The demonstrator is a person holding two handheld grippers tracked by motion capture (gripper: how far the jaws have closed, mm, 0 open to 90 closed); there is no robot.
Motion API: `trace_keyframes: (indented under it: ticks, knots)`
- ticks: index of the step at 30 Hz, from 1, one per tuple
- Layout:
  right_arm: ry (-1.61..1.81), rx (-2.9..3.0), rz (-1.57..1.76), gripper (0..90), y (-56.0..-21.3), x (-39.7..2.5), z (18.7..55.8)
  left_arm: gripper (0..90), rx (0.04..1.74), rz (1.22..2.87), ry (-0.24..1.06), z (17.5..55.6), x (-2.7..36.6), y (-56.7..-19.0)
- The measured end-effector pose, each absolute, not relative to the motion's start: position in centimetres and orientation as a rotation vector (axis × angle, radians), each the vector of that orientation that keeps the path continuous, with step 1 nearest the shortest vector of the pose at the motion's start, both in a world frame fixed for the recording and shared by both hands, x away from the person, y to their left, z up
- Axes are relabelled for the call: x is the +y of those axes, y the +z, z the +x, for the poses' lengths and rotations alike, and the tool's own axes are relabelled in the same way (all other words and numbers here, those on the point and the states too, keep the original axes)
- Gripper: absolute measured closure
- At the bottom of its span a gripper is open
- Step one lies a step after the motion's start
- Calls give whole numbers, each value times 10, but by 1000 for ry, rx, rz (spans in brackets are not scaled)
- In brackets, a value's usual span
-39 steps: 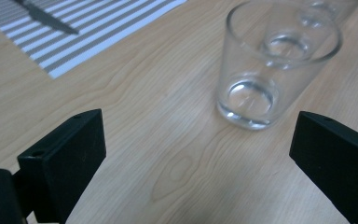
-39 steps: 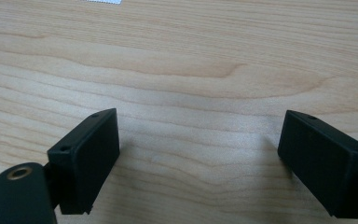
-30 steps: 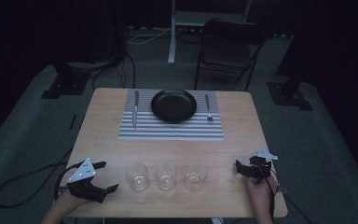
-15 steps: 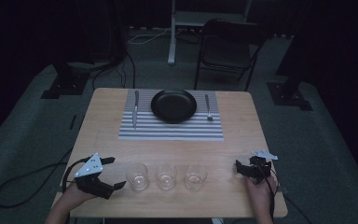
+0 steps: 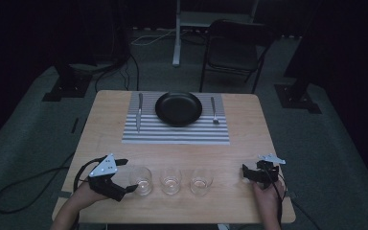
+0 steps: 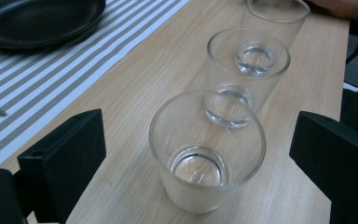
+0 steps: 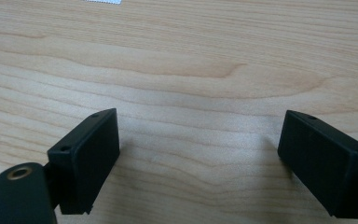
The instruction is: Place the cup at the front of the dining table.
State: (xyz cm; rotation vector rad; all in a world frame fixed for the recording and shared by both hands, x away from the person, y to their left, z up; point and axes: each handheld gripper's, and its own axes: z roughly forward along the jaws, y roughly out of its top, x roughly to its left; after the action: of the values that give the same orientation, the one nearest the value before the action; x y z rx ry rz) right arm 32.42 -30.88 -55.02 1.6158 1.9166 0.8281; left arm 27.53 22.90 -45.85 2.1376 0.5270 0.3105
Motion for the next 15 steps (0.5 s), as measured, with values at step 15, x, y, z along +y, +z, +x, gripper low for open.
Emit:
trace_keyframes:
  ticks: [15]
  knots:
    - [828, 1917, 1614, 121, -550, -309, 324, 40, 472, 2195, 278, 289, 200, -456]
